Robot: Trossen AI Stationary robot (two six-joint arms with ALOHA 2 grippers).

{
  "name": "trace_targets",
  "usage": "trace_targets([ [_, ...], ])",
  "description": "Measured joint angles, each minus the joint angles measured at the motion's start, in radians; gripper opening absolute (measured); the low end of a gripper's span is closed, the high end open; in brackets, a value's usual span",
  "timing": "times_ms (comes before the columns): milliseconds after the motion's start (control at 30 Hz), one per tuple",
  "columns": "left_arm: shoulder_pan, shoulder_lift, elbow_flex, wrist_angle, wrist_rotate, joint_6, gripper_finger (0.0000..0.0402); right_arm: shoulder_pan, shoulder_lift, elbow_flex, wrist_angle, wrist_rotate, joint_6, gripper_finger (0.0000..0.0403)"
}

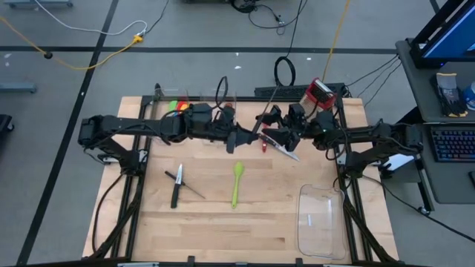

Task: Pick & Place Kitchen Items
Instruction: Put the knife into the bottom transparent bin

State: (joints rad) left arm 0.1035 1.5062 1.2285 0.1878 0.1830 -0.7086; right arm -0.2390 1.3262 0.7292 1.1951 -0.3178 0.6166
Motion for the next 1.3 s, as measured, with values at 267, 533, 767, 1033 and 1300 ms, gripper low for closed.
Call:
trace_targets([
  [267, -0.011, 0.048, -0.001, 0.058, -0.019, -0.031, 0.0051, -0.001, -0.002, 0.000, -0.047, 0.060, 0.034, 0.0305],
  [533, -0.022, 0.134, -0.001, 0.137, -0.035, -0.073, 0.0051, -0.001, -0.002, 0.000, -0.102, 0.081, 0.038, 0.0303],
  [767, -0.014, 0.120, 0.000, 0.155, -0.054, -0.035, 0.0051, -0.001, -0.010, 0.000, -0.204, 0.081, 0.082, 0.0273],
  [1033, -0.010, 0.115, 0.000, 0.144, -0.054, -0.022, 0.0051, -0.001, -0.015, 0.000, -0.213, 0.081, 0.103, 0.0231],
  [1300, -0.010, 0.115, 0.000, 0.140, -0.055, -0.009, 0.0051, -0.003, -0.016, 0.000, -0.218, 0.090, 0.130, 0.0167],
])
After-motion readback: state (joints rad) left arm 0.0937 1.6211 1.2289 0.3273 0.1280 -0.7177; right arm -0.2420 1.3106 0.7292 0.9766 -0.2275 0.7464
